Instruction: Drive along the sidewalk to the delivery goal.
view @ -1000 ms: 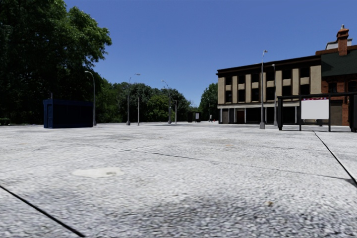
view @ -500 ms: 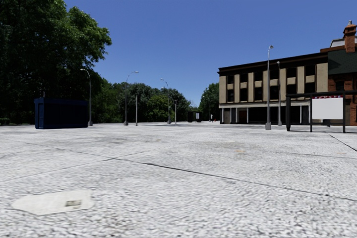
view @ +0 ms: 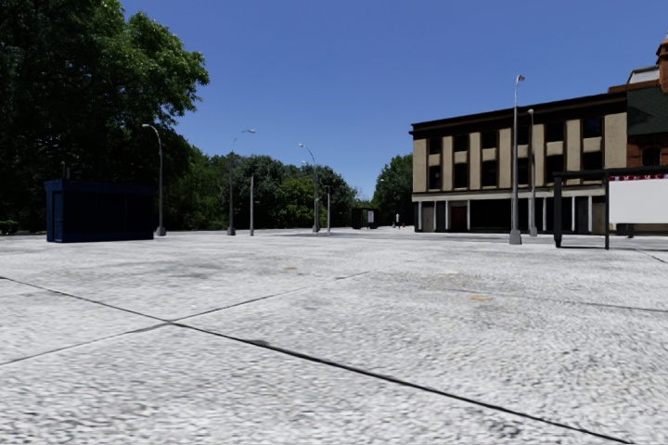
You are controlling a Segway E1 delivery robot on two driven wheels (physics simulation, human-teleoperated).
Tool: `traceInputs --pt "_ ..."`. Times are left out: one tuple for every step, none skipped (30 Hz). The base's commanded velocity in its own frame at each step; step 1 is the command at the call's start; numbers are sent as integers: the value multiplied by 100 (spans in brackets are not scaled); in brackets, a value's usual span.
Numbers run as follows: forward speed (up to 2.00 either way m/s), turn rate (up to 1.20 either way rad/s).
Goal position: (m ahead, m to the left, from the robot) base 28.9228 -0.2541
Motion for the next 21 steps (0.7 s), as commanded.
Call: traceInputs --pt "200 0" --pt "200 0" --pt "200 0" --pt "200 0" --pt "200 0" --pt "200 0" --pt "200 0" --pt "200 0" --pt "200 0" --pt "200 0" --pt "200 0" --pt "200 0" --pt "200 0" --pt "200 0" --pt "200 0" --pt "200 0" --pt "200 0" --pt "200 0" --pt "200 0" --pt "200 0" --pt "200 0"
